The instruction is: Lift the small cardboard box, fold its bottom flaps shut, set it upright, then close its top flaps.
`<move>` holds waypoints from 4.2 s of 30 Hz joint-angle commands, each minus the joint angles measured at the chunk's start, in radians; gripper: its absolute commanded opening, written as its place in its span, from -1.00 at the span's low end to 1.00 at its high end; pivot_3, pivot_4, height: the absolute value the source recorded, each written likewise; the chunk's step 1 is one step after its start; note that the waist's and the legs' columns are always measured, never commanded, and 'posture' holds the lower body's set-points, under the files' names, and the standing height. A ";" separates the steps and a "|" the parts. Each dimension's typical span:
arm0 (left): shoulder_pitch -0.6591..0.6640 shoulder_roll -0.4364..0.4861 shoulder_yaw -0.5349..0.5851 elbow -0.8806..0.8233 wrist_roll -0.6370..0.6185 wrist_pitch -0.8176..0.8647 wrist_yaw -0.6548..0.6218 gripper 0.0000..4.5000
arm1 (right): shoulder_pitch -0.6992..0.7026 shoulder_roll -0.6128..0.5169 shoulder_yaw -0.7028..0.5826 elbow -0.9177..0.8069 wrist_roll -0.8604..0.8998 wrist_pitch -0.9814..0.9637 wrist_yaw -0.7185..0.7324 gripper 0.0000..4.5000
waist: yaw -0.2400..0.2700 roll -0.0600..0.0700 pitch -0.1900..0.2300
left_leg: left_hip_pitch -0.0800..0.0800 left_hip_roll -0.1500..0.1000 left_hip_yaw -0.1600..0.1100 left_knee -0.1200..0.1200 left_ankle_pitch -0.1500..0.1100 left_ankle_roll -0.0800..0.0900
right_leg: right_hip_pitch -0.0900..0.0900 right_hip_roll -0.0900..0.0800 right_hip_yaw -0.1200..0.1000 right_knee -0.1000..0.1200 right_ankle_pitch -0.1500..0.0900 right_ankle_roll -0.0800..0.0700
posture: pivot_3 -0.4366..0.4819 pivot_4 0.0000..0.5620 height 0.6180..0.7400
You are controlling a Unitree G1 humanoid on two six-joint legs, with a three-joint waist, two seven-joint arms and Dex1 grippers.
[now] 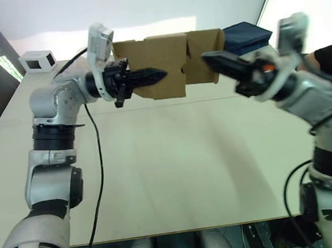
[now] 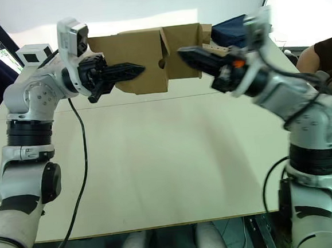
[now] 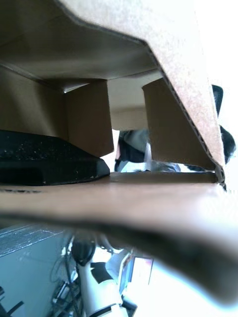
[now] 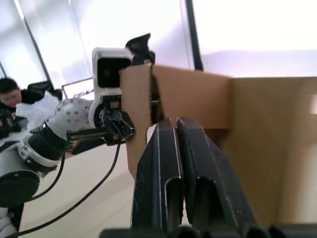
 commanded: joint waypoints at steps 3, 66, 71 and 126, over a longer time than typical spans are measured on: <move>-0.038 -0.001 0.034 -0.005 -0.032 -0.003 -0.011 -1.00 | 0.001 -0.017 -0.119 0.142 0.008 -0.053 -0.017 -0.95 | -0.003 0.000 0.000 | 0.000 0.000 0.000 0.000 -0.001 0.001 | 0.000 0.001 0.000 0.001 0.000 0.000 | -0.05 -0.47 1.00; -0.040 -0.027 0.033 -0.006 -0.068 0.009 0.035 -1.00 | 0.117 0.343 0.079 -0.039 0.253 -0.088 -0.188 -0.13 | -0.004 0.001 0.000 | 0.000 0.001 0.000 0.000 0.002 -0.003 | -0.001 0.001 0.000 0.001 0.000 0.000 | -0.05 -0.47 1.00; -0.039 -0.026 0.034 0.003 -0.063 0.009 0.040 -1.00 | 0.126 0.264 0.111 -0.041 0.145 -0.102 -0.112 -0.13 | -0.004 0.001 0.000 | 0.000 0.001 0.000 0.000 0.001 -0.002 | -0.001 0.001 0.000 0.001 0.000 0.000 | -0.05 -0.47 1.00; -0.040 -0.031 0.036 -0.037 -0.079 0.036 0.039 -1.00 | -0.005 0.283 -0.019 0.274 0.219 -0.109 0.055 -0.13 | -0.018 0.003 0.002 | 0.000 0.001 0.000 0.000 0.002 -0.003 | -0.001 0.001 0.001 0.001 0.000 0.000 | -0.05 -0.47 1.00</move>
